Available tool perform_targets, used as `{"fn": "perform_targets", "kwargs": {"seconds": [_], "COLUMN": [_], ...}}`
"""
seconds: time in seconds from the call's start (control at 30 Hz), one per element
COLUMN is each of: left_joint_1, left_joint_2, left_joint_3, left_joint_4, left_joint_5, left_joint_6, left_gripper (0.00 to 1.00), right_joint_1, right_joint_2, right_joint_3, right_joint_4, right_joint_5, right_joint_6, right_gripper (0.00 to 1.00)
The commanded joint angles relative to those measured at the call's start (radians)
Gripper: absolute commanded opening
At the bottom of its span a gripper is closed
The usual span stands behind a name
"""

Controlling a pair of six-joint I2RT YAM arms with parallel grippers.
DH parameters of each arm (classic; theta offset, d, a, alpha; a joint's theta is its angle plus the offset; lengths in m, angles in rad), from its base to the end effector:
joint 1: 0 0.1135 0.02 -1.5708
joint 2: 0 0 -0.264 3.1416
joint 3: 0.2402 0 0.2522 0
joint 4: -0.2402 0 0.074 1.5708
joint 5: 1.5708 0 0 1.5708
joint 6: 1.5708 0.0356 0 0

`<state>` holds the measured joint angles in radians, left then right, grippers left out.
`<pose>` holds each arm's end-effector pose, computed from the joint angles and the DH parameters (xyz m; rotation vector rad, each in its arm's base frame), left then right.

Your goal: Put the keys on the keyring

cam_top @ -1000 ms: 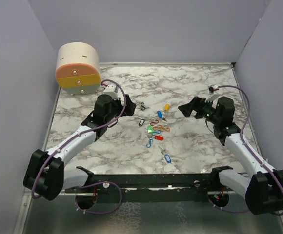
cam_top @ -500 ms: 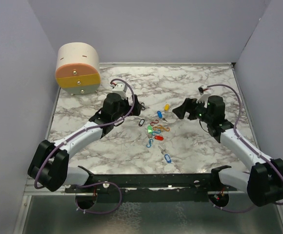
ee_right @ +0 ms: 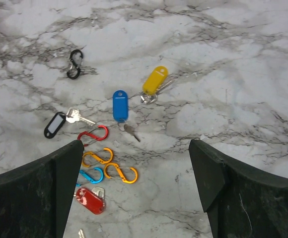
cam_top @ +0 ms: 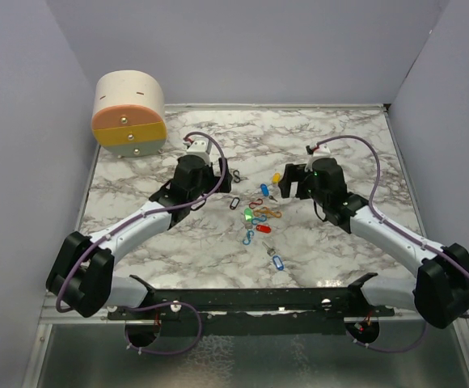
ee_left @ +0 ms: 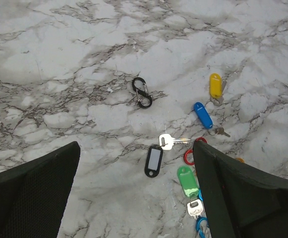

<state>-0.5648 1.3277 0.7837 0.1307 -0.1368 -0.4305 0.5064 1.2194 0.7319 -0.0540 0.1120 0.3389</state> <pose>0.2536 -0.1550 0.2504 0.0452 2.0153 -0.5069 0.2358 0.1262 0.2433 -0.1110 2.1297 0.3854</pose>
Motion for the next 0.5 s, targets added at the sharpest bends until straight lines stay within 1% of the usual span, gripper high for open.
{"fn": "perform_targets", "kwargs": {"seconds": [0.0, 0.07, 0.13, 0.2, 0.27, 0.4, 0.47], "left_joint_1": [-0.005, -0.004, -0.005, -0.005, -0.004, -0.005, -0.007], "left_joint_2": [-0.029, -0.040, -0.056, -0.071, -0.080, -0.054, -0.029], "left_joint_3": [0.038, 0.033, 0.036, 0.028, 0.015, 0.004, 0.018], "left_joint_4": [-0.041, -0.052, -0.076, -0.072, -0.032, 0.102, 0.117], "left_joint_5": [-0.133, -0.164, -0.184, -0.168, -0.076, 0.244, 0.317], "left_joint_6": [-0.022, -0.028, -0.022, -0.013, 0.010, 0.051, 0.057], "left_gripper": [0.99, 0.99, 0.99, 0.99, 0.99, 0.99, 0.99], "right_joint_1": [0.012, 0.012, 0.012, 0.012, 0.012, 0.012, 0.012], "right_joint_2": [0.015, 0.014, 0.016, 0.012, 0.000, -0.042, -0.053], "right_joint_3": [0.036, 0.030, 0.034, 0.034, 0.016, -0.032, -0.041], "right_joint_4": [-0.064, -0.060, -0.067, -0.066, -0.028, 0.123, 0.168], "right_joint_5": [0.220, 0.254, 0.263, 0.250, 0.158, -0.178, -0.281], "right_joint_6": [-0.013, -0.013, -0.010, 0.003, -0.019, -0.088, -0.097], "right_gripper": [0.92, 0.98, 1.00, 1.00, 1.00, 1.00, 1.00]}}
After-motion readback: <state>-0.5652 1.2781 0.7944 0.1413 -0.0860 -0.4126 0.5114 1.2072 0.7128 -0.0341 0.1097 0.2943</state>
